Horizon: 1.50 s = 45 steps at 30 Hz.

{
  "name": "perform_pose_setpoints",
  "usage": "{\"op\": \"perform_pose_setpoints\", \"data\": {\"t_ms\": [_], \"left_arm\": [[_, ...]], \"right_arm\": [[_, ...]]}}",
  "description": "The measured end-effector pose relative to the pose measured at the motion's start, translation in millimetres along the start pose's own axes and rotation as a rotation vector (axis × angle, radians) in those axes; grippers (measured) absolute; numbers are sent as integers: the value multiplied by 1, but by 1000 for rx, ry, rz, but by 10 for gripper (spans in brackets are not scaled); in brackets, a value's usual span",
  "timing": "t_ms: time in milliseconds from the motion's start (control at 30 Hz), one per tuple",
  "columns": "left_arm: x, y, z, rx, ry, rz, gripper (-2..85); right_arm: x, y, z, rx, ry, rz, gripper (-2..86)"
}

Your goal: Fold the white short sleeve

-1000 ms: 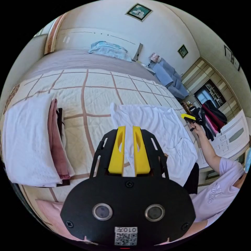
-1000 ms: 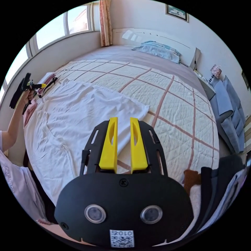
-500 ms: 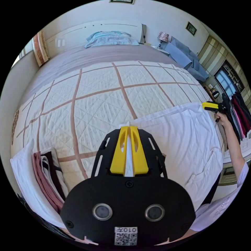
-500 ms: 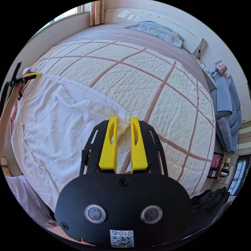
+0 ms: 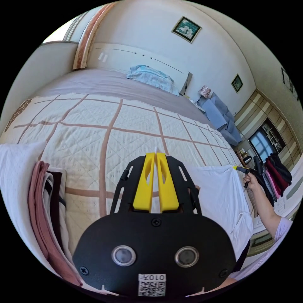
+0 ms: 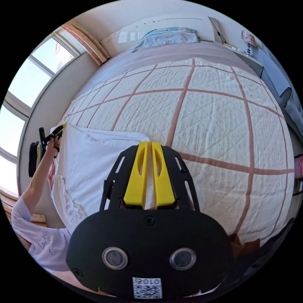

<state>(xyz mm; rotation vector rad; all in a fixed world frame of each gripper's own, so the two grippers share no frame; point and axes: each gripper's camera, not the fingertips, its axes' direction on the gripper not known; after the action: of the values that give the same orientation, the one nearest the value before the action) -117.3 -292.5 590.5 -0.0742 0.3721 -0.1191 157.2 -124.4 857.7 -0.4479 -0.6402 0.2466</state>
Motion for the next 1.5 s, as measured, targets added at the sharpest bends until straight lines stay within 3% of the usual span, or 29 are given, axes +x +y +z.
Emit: {"op": "perform_pose_setpoints", "data": {"t_ms": [100,167,267,367,467,567,733,800,867,933,1033,1133,1267,1400,1500], "left_arm": [[-11,11,-6,27,84,-70,-1],[-11,16,-8,14,15,-65,-1],[1,-1,15,-175,-65,-43,0],[38,-25,33,-326,-229,115,1],[60,-41,45,-459,-333,215,5],[50,-55,33,-521,-280,146,13],[8,-57,-78,-187,-89,-84,34],[15,-45,-127,-87,13,-45,37],[40,-26,-170,-119,146,91,39],[86,24,-231,-175,98,280,39],[124,110,-305,-112,-10,418,38],[137,193,-361,-1,-85,428,38],[148,261,-394,-3,-141,394,46],[168,306,-412,-57,-246,413,67],[177,337,-447,68,-205,434,67]], "right_arm": [[8,21,-15,79,-68,-9,39],[12,29,-13,50,-36,7,39],[-11,21,5,-52,149,-46,36],[-42,14,9,-96,320,-108,34],[-54,18,3,-114,352,-117,39],[-59,37,-23,-69,327,-110,51],[-90,90,-104,103,430,-113,45],[-116,120,-130,145,474,-153,42],[-156,174,-154,149,490,-214,41],[-184,223,-164,142,505,-241,42],[-217,310,-172,132,523,-241,41],[-239,393,-184,233,523,-186,36],[-253,467,-194,329,407,-71,22],[-271,499,-194,375,400,-48,16],[-286,517,-198,383,456,-72,17]]}}
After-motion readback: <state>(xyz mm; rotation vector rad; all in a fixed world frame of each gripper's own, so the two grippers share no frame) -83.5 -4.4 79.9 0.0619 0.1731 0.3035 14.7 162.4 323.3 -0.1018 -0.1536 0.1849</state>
